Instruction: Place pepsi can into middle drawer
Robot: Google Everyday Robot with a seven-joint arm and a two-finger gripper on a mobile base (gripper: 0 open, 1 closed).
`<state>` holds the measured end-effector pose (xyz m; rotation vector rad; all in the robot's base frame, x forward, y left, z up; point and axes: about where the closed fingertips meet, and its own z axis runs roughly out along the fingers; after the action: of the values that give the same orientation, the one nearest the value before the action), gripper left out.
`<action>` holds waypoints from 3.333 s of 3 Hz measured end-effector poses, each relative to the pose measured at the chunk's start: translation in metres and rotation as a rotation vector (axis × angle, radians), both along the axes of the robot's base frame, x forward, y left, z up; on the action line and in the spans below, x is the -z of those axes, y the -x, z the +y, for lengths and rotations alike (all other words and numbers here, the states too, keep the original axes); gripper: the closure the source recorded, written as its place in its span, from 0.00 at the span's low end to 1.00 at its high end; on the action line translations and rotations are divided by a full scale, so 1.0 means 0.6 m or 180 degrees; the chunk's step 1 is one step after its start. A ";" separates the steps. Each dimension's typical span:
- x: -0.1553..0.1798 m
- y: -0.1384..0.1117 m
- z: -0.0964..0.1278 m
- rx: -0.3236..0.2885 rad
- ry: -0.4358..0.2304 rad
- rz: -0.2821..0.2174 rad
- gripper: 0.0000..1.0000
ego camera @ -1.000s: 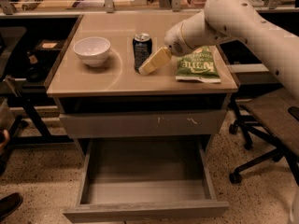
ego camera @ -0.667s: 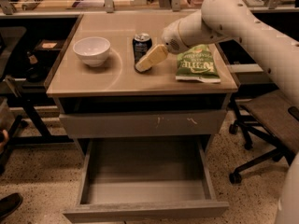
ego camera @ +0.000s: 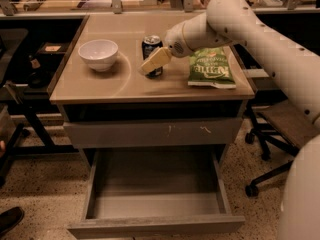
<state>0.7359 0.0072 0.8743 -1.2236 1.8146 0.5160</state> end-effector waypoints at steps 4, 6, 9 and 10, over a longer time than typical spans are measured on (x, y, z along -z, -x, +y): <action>0.005 -0.001 0.018 -0.0103 0.0000 0.0063 0.65; 0.001 0.011 0.016 -0.0068 0.0007 0.0056 1.00; -0.035 0.162 -0.031 0.0682 0.0044 -0.0136 1.00; -0.033 0.226 -0.044 0.0919 0.0027 -0.0143 1.00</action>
Offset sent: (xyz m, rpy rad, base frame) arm 0.0006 0.0089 -0.0026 0.0006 0.0158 0.0259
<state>0.6001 -0.0192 0.8942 -0.9487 1.9152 0.3148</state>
